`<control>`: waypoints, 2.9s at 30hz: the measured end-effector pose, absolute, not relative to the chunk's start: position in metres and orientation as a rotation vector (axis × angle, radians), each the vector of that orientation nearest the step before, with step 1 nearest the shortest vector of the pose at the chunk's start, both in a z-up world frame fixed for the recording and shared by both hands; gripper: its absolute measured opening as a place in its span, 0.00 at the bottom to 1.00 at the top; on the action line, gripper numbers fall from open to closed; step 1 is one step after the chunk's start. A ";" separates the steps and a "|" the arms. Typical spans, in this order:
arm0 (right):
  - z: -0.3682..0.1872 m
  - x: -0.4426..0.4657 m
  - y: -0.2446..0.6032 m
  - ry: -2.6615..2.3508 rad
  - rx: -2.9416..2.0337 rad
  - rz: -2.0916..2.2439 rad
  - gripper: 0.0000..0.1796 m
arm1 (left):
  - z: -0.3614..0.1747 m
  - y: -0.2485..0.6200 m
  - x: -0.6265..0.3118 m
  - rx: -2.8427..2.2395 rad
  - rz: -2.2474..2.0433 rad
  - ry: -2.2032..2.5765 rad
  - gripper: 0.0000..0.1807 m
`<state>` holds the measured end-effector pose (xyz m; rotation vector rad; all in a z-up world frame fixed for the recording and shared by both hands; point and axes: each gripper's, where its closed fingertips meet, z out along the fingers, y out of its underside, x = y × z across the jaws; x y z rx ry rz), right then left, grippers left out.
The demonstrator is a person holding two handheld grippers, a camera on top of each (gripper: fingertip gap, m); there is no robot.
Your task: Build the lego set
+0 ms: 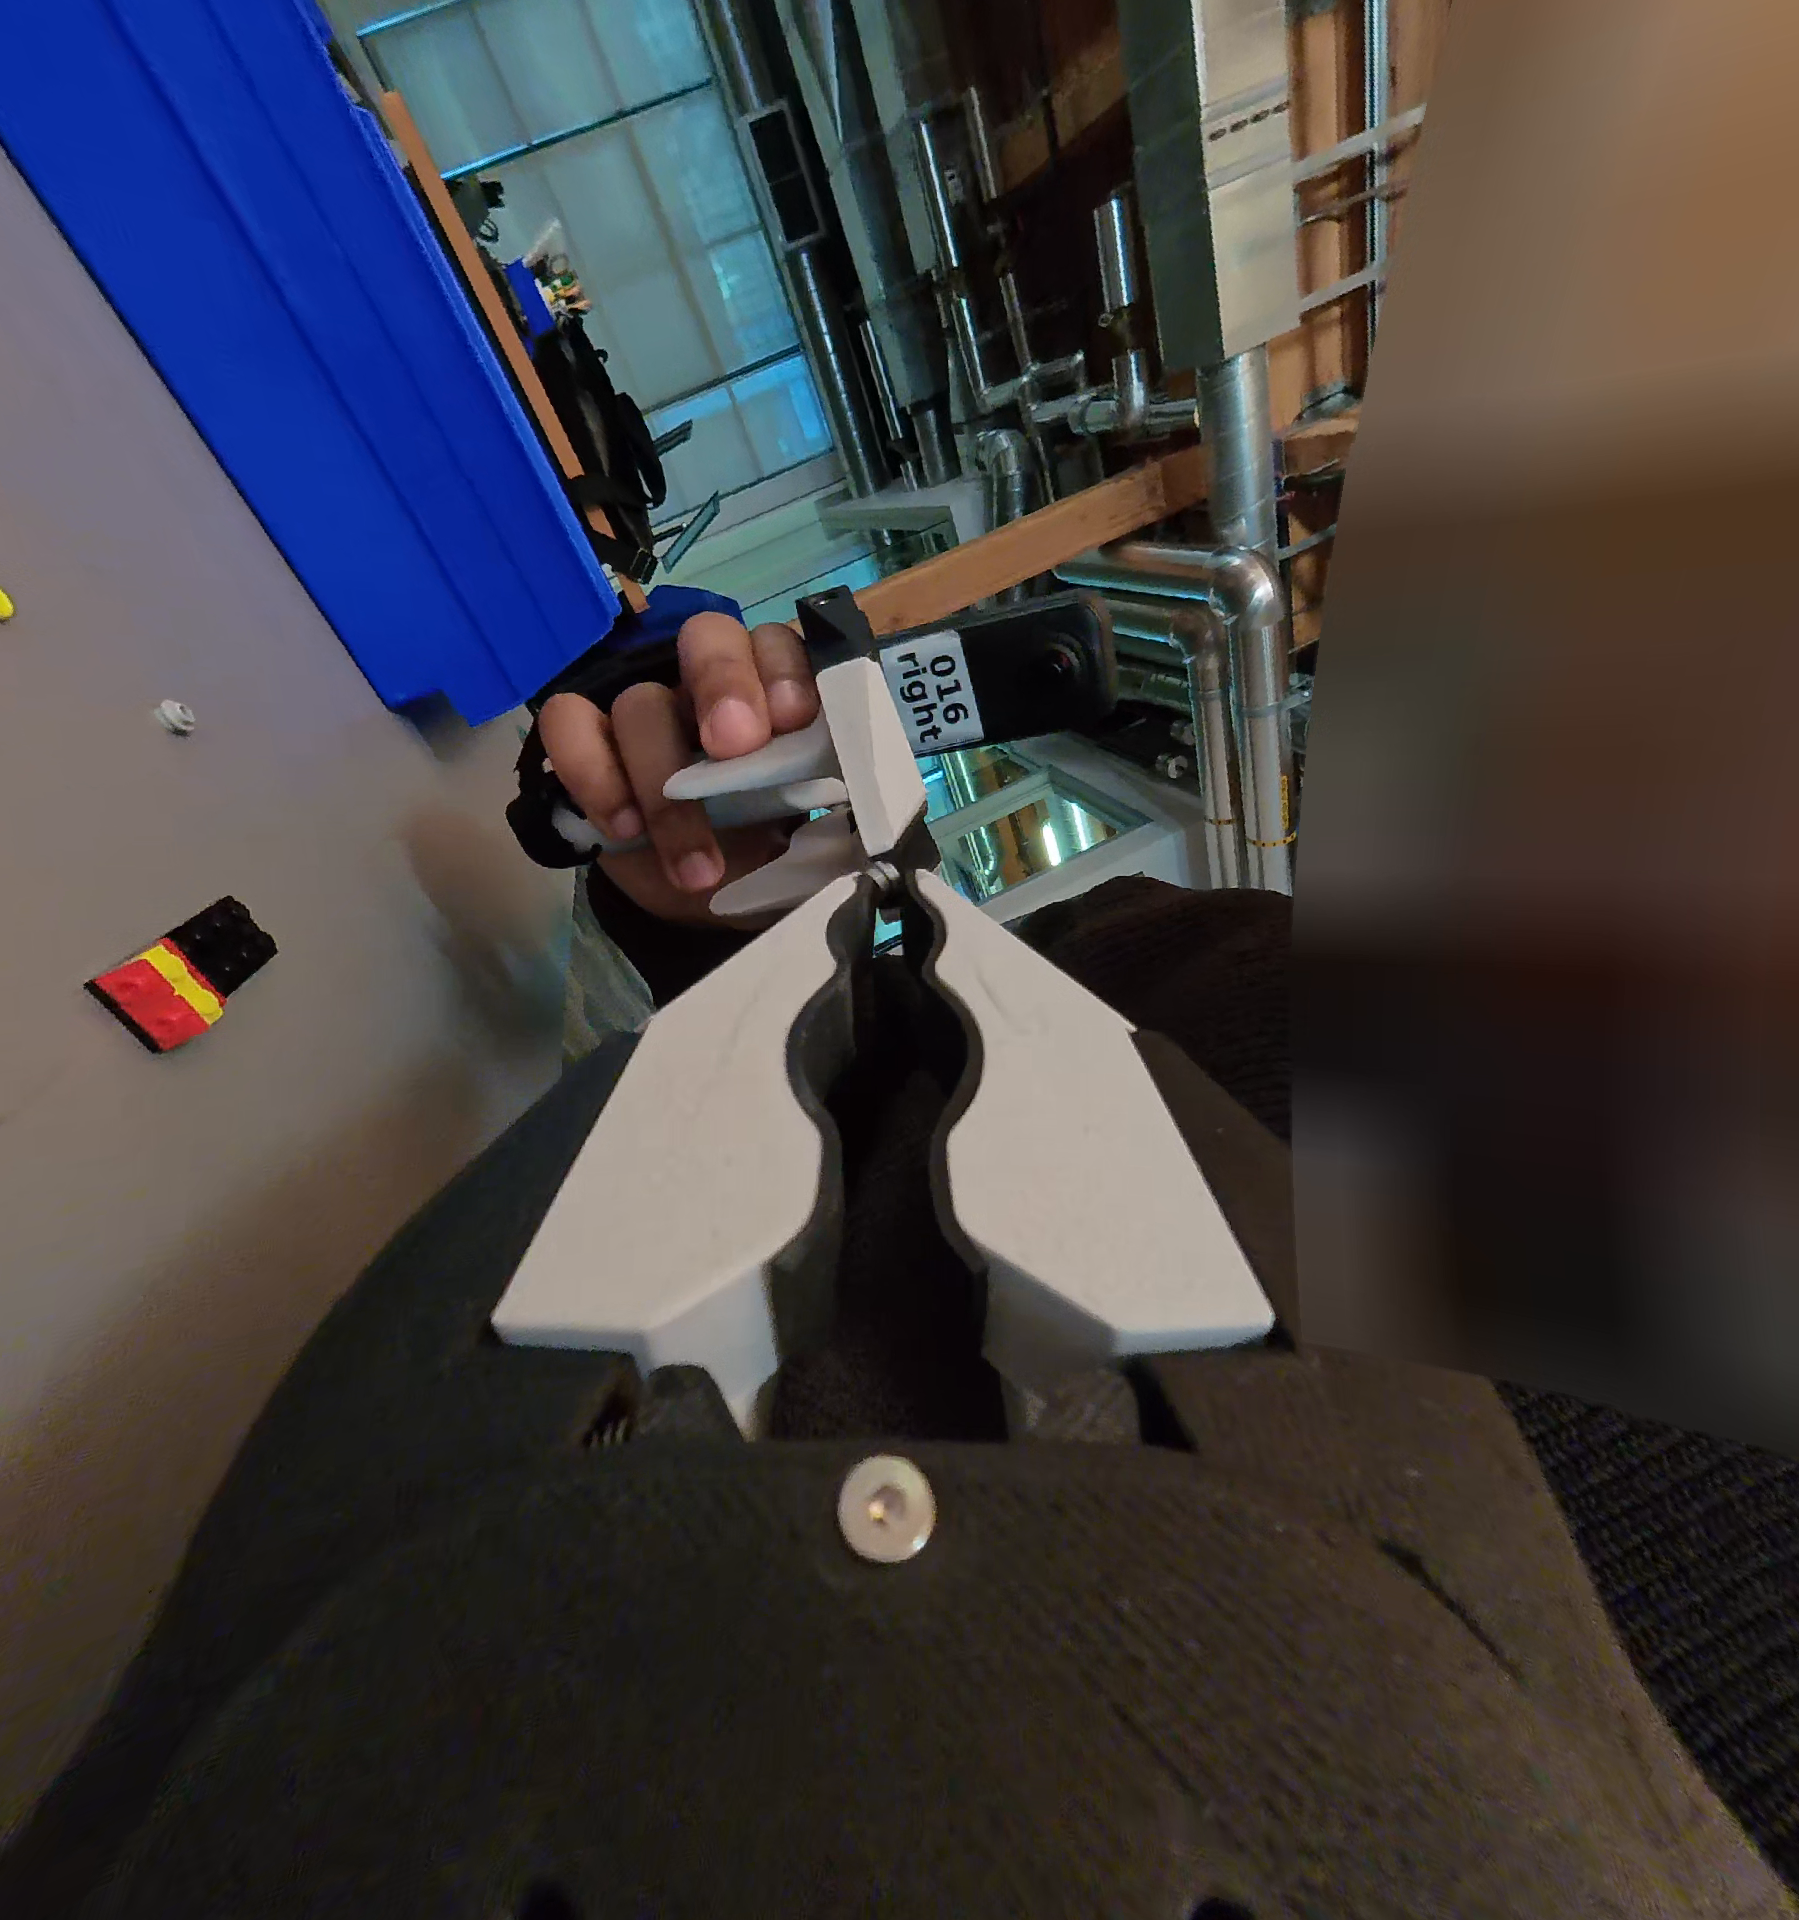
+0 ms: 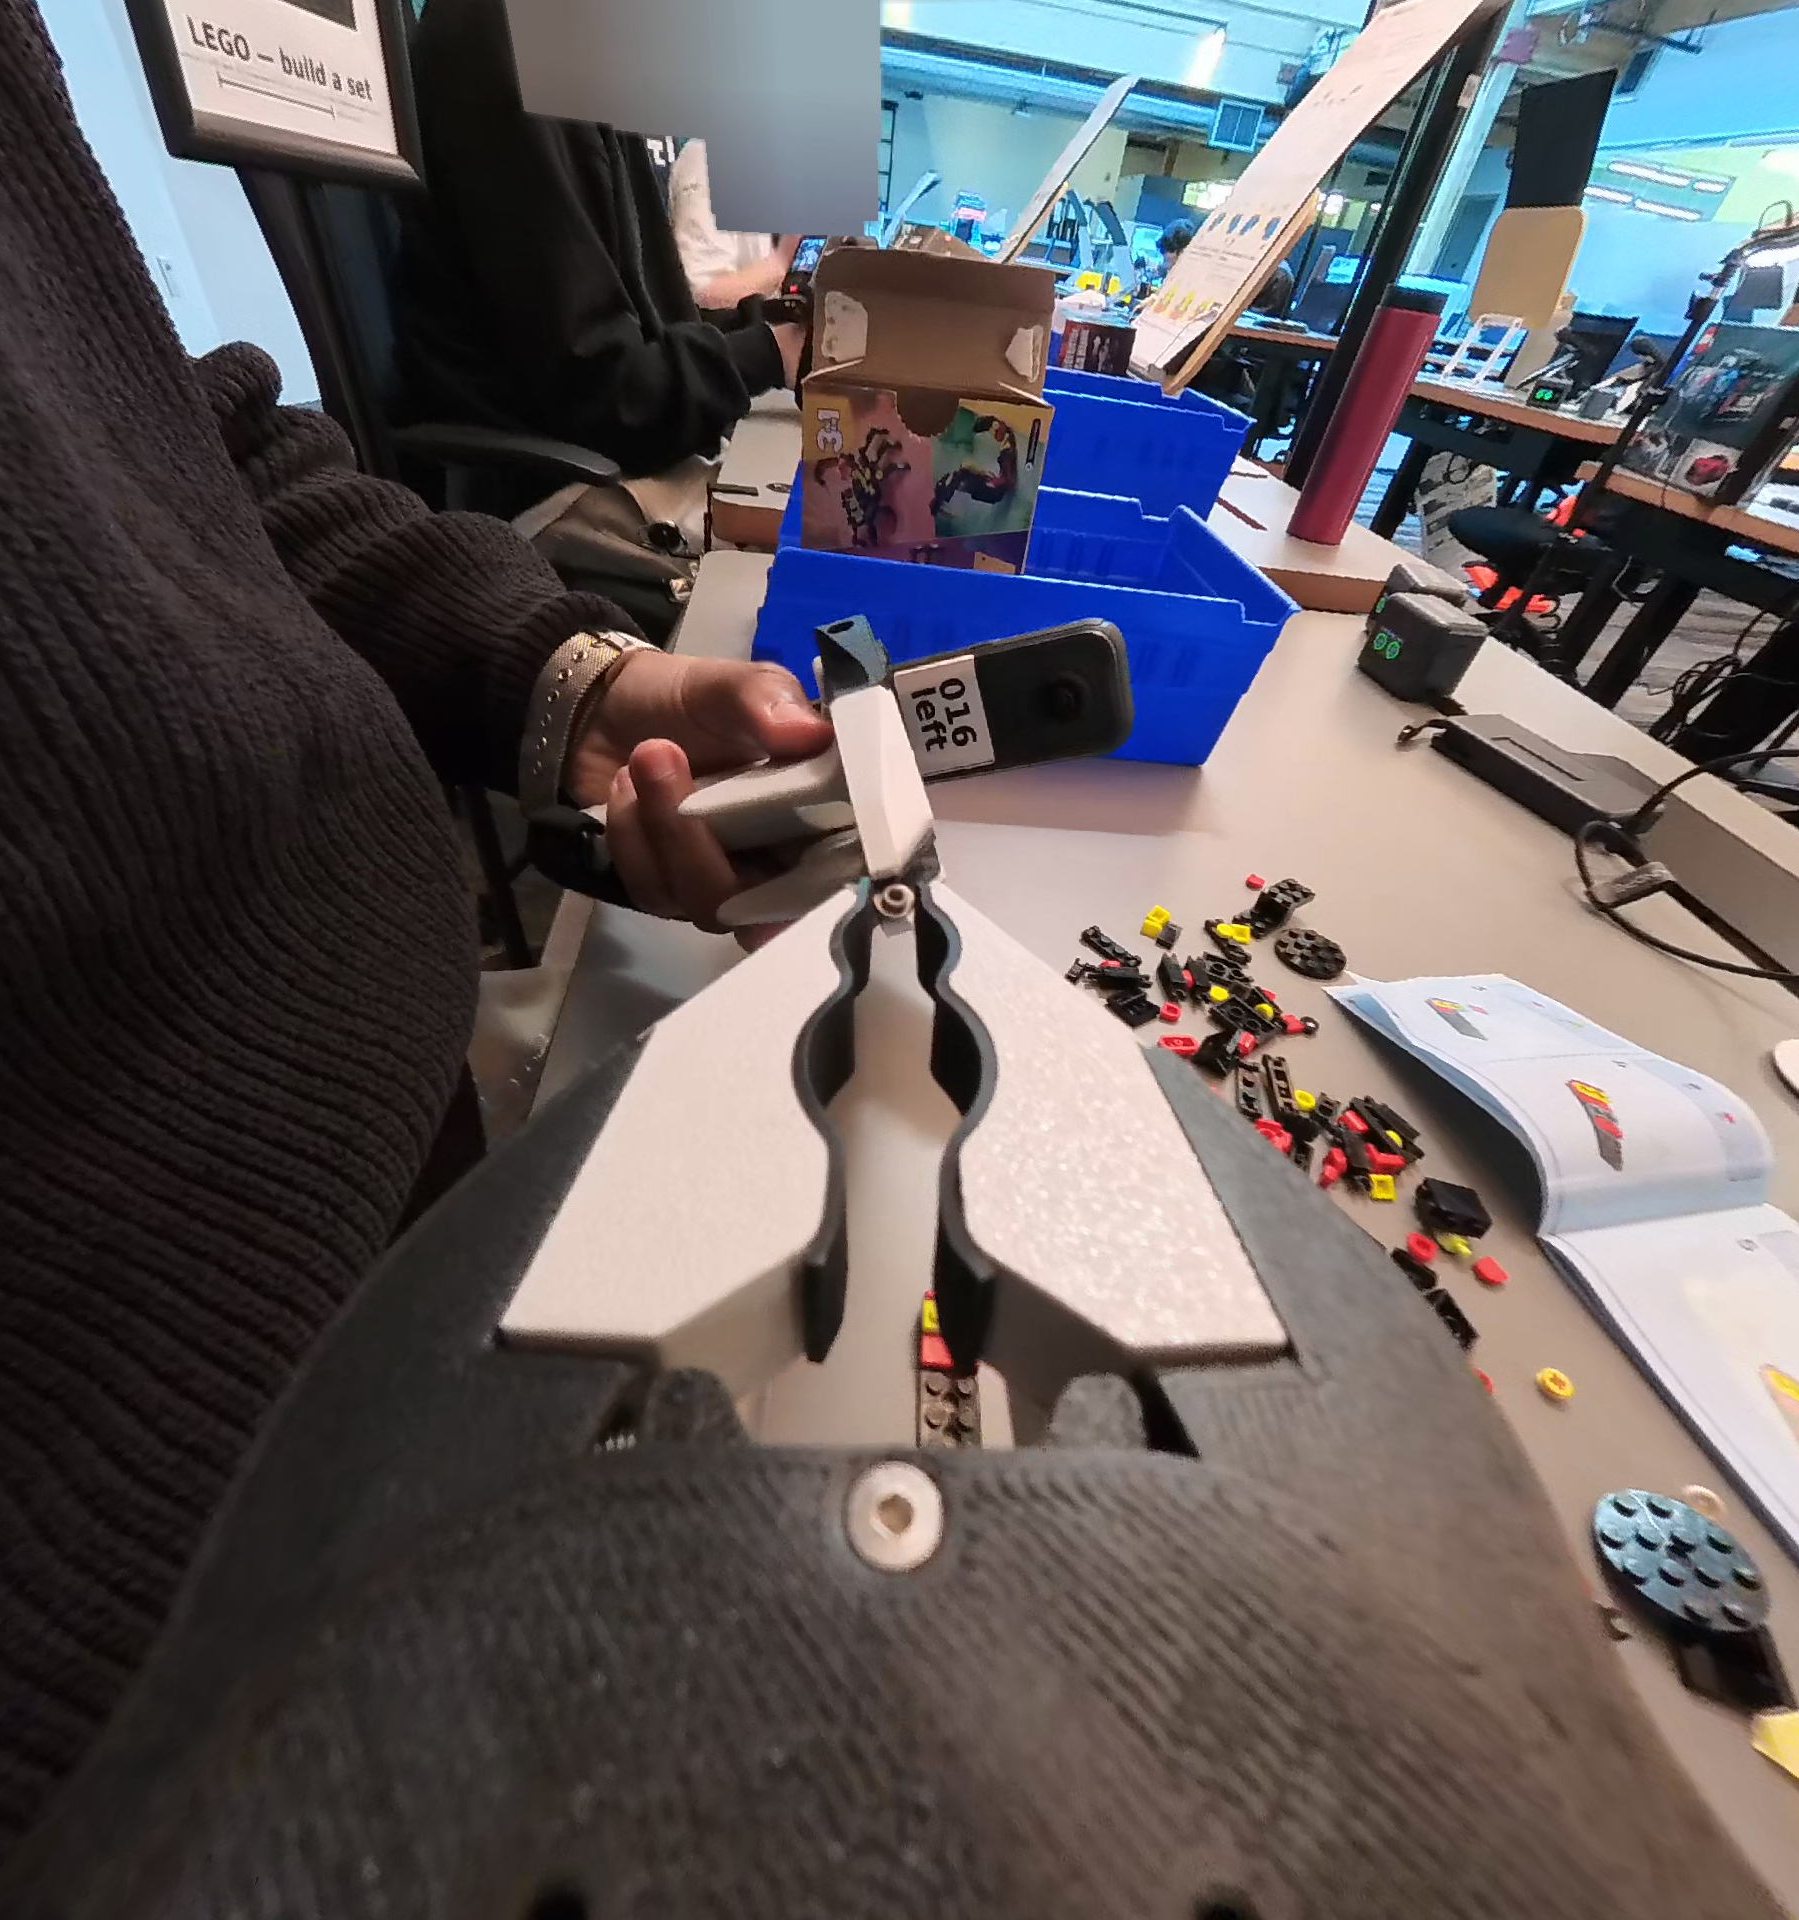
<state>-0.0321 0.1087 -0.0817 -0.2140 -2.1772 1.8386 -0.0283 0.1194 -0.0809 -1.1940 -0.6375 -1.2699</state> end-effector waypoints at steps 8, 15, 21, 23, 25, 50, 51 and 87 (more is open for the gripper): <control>-0.085 -0.035 0.109 -2.189 -0.233 1.822 0.04 | -0.084 0.120 -0.031 -1.209 -1.243 -0.649 0.01; -0.095 -0.041 0.112 -2.229 -0.249 1.714 0.04 | -0.093 0.121 -0.036 -1.299 -1.111 -0.666 0.01; -0.105 -0.043 0.112 -2.251 -0.215 1.597 0.03 | -0.103 0.122 -0.038 -1.384 -1.009 -0.675 0.01; -0.106 -0.043 0.112 -2.262 -0.218 1.597 0.03 | -0.105 0.122 -0.037 -1.405 -0.990 -0.669 0.01; -0.108 -0.043 0.112 -2.276 -0.221 1.599 0.04 | -0.107 0.122 -0.036 -1.423 -0.977 -0.665 0.01; -0.216 -0.056 0.233 -2.534 -1.033 0.820 0.03 | -0.126 0.127 -0.041 -1.514 -0.955 -0.713 0.12; -0.217 -0.056 0.233 -2.541 -1.026 0.817 0.03 | -0.127 0.128 -0.041 -1.519 -0.954 -0.713 0.12; -0.133 -0.083 0.212 -2.078 -0.809 1.310 0.00 | -0.154 0.125 -0.049 -1.848 -0.481 -0.596 0.00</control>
